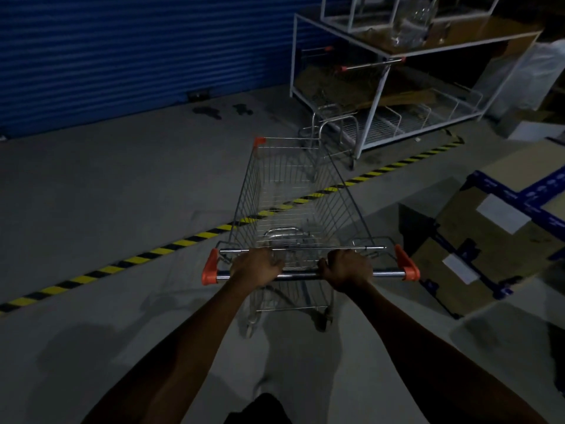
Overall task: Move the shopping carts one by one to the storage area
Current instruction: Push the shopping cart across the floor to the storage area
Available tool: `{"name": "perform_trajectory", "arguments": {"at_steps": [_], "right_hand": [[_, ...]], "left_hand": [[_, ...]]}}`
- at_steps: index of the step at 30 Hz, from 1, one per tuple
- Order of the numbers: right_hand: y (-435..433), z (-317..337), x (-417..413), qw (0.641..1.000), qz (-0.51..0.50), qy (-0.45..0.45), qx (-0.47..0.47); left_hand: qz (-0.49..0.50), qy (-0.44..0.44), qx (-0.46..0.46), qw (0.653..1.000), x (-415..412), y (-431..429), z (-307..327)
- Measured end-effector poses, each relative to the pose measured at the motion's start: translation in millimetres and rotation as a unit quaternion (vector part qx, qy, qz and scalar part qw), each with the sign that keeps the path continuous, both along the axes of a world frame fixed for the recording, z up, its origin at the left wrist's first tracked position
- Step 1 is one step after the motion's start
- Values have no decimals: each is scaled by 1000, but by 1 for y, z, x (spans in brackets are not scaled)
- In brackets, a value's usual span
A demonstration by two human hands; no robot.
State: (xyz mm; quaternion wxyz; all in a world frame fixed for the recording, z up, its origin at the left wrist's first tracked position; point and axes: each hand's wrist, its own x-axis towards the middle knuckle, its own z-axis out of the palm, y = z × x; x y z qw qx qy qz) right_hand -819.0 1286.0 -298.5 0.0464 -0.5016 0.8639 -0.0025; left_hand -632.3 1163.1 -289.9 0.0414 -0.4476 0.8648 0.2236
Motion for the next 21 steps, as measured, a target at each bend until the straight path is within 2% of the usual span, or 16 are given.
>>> {"name": "perform_trajectory", "arguments": {"at_steps": [4,9,14,21], "right_hand": [[-70,-6,-61,999,29,35,-11],[-174,-7,-135,999,29,4,-21],[-273,2,-193,999,31,-43,8],[-390,4,-256,997,67,-10,29]], "left_hand": [[15,18,0,1000,-57,-65,-4],[28,19,-50,998,-128,-159,-6],[39,19,-81,996,-183,-244,1],[67,13,-96,993,-242,-357,-3]]}}
